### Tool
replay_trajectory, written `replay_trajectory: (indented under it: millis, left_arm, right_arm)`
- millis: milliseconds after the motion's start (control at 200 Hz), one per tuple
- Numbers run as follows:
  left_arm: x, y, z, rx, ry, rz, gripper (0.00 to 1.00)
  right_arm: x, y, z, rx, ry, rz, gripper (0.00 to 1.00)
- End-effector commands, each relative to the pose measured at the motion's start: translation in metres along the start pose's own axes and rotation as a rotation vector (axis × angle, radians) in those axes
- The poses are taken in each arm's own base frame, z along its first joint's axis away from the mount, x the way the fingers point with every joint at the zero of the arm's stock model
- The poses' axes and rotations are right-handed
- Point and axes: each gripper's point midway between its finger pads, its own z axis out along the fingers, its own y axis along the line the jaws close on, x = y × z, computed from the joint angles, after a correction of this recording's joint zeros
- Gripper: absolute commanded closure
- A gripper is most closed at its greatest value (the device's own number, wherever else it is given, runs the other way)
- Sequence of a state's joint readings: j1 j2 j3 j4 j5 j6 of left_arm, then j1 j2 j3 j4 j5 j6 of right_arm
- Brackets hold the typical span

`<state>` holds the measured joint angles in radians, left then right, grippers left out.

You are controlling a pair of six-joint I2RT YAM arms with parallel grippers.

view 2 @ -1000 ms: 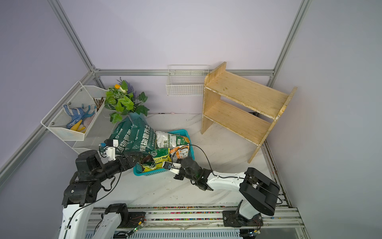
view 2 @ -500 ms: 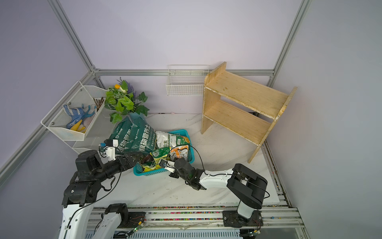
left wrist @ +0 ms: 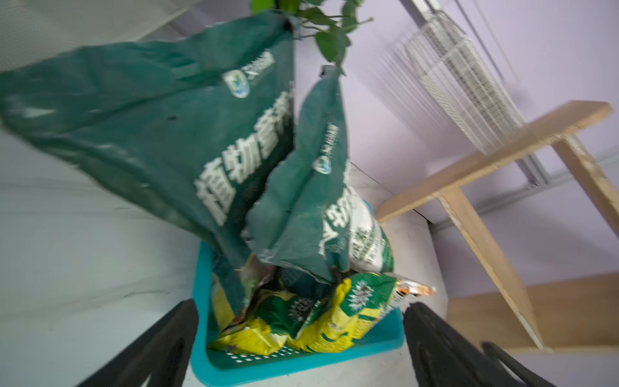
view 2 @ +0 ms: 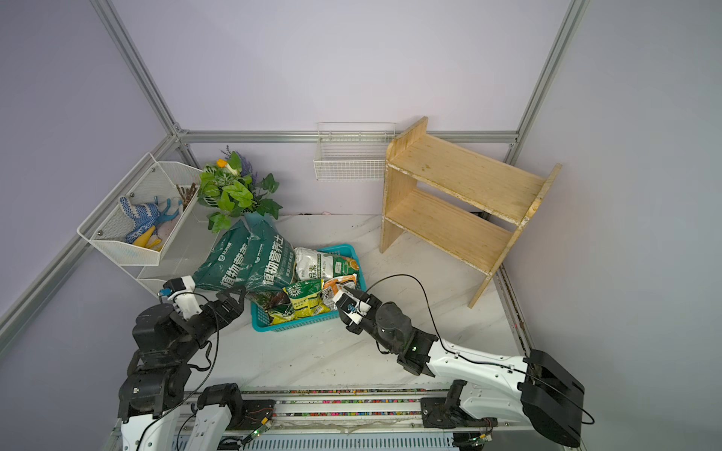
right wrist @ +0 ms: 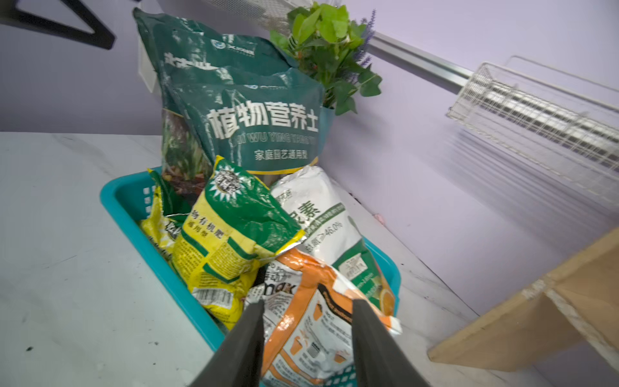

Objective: Take down the fertilizer bag from the shelf
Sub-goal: Adjust the fertilizer bag in the storage box, then reset both arms

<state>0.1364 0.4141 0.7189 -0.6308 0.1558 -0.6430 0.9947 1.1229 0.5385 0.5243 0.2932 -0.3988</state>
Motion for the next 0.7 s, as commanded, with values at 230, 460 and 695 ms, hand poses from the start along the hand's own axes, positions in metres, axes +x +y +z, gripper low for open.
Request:
replay_trajectory:
  millis: [230, 460, 695]
  left_arm:
    - [0.029, 0.12, 0.042, -0.366, -0.231, -0.059, 0.0]
    - [0.008, 0.148, 0.042, -0.493, -0.445, 0.154, 0.0]
    - [0.006, 0.181, 0.085, -0.611, -0.398, 0.185, 0.0]
  right_arm:
    - [0.087, -0.153, -0.049, 0.593, 0.162, 0.267, 0.22]
    - [0.161, -0.205, -0.076, 0.751, 0.255, 0.394, 0.07]
    - [0.196, -0.219, -0.066, 0.748, 0.266, 0.362, 0.03]
